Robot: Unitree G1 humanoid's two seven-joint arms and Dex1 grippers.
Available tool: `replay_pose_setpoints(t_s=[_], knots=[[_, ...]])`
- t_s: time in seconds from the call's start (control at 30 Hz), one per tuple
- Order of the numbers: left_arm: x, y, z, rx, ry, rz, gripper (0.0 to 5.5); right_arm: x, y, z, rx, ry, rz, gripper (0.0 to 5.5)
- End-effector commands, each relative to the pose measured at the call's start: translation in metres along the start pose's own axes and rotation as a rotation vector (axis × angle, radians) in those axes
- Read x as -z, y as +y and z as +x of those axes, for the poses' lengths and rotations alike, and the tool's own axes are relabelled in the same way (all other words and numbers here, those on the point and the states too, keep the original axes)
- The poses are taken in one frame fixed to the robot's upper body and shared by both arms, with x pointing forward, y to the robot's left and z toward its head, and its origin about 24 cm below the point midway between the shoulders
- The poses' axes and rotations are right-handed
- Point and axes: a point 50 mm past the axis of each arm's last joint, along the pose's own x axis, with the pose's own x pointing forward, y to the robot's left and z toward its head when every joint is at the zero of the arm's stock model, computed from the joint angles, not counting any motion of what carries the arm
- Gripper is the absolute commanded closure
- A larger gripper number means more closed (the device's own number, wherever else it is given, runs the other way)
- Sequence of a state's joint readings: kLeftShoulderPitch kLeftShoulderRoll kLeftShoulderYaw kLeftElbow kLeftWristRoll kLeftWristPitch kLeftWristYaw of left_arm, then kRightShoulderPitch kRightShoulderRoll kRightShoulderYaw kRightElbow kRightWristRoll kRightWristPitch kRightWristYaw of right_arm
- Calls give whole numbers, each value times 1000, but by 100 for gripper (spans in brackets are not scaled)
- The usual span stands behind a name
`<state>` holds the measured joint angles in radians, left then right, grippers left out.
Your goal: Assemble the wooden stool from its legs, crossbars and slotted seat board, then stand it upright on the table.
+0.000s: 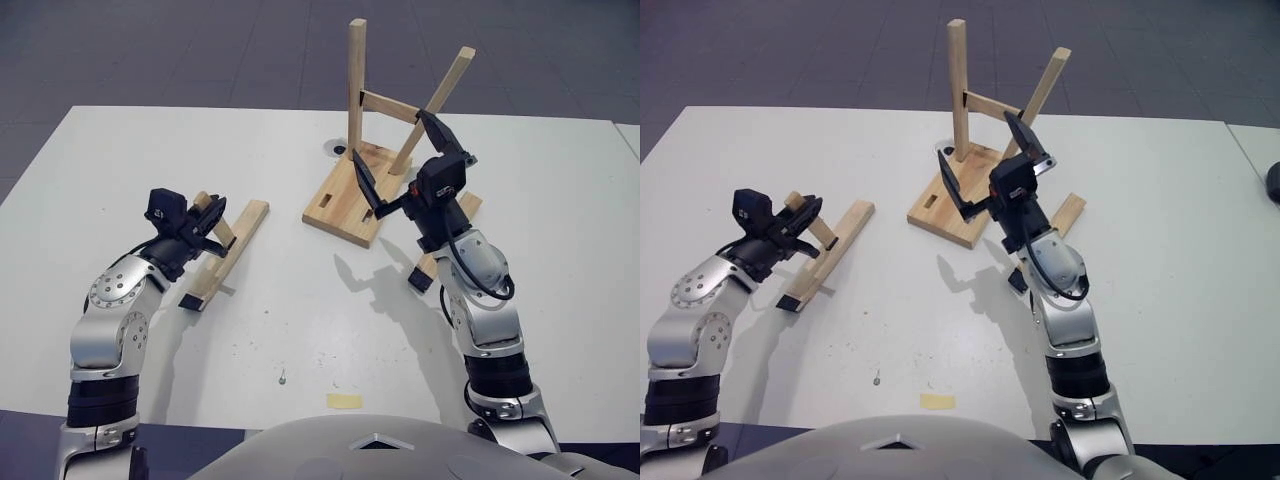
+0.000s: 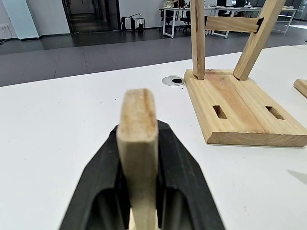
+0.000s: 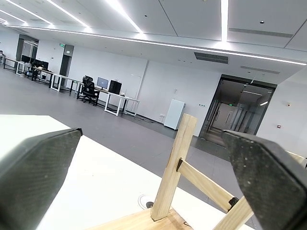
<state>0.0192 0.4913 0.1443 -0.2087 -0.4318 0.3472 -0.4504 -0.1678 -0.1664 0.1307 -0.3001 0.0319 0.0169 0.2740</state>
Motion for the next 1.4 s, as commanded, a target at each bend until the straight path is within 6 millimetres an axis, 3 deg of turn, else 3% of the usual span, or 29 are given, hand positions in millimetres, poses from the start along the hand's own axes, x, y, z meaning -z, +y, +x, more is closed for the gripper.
replay_pose_setpoints(t_s=[0.03, 0.3, 0.63, 0.67, 0.8, 1.07, 1.17, 1.27, 1.4], knots=[[47, 0, -13, -21, 207, -48, 508, -4, 0, 2, -3, -9, 6, 10], [58, -8, -15, -57, 186, -128, 508, -3, -1, 3, 2, -10, 3, 10], [1, 9, -1, -89, 0, -75, 508, -2, -1, 4, 7, -12, 2, 10], [-5, 11, 0, -97, -19, -70, 472, -2, -1, 5, 8, -12, 2, 10], [-44, 16, 5, -101, -140, -46, 411, -1, 0, 3, 5, -7, 1, 10], [-150, 32, 6, -110, -459, 2, 275, 0, 1, 3, 2, 0, -11, 10], [-181, 25, 8, -75, -527, 49, 233, 0, 2, 2, 3, 0, -11, 10], [-179, 14, 17, -27, -486, 75, 186, 0, 3, 4, -1, -6, -10, 10], [-141, 3, 26, 16, -350, 65, 129, -1, 2, 4, 5, -8, -12, 10]])
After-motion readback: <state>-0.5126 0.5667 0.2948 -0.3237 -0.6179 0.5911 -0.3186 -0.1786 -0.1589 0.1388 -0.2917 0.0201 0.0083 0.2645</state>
